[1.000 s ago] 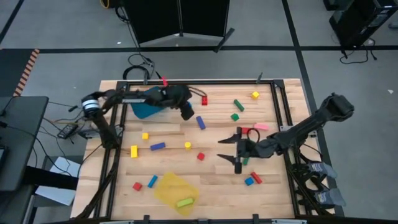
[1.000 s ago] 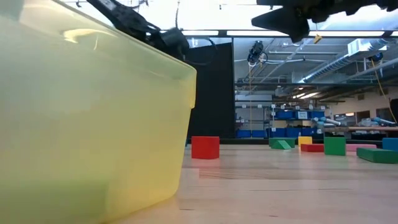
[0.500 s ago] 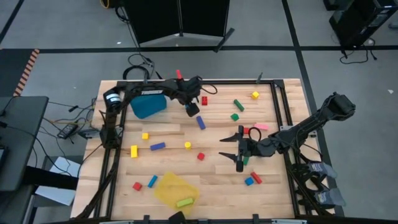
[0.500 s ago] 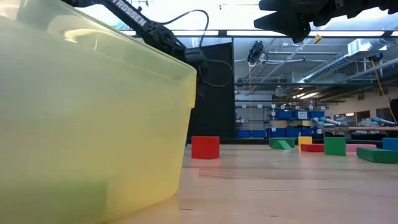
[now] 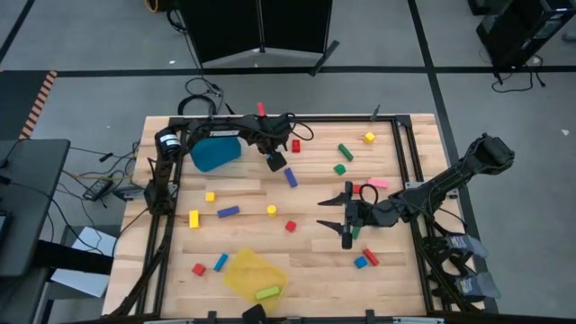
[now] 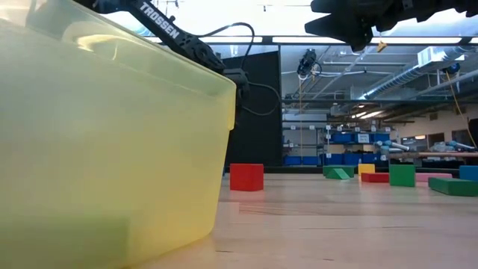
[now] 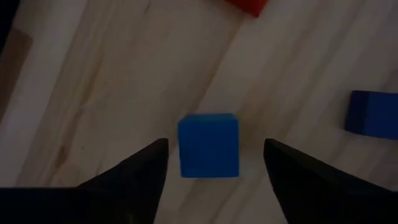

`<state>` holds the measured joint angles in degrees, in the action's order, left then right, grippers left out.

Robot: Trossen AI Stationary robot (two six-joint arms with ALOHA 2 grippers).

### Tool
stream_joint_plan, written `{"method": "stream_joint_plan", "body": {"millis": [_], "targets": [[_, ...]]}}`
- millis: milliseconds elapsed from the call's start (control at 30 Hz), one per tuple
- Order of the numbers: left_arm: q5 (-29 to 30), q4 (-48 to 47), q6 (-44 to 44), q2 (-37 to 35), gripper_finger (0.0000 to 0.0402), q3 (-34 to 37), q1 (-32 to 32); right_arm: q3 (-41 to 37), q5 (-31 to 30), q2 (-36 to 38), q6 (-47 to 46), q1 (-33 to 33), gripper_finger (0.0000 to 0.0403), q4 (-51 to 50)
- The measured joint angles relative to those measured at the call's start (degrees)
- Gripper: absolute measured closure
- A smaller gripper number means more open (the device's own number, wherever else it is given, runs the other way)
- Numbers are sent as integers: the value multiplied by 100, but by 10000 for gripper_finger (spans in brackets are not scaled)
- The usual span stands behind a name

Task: Sort blocks by size
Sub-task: Put the top small blue block into the blue bin

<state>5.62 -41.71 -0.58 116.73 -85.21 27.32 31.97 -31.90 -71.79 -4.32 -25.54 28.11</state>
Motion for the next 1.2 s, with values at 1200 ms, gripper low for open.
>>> {"method": "stream_joint_plan", "body": {"millis": [1200], "targets": [[-96, 207, 168, 222, 263, -7, -2, 0, 2, -4, 2, 0, 170, 57]]}}
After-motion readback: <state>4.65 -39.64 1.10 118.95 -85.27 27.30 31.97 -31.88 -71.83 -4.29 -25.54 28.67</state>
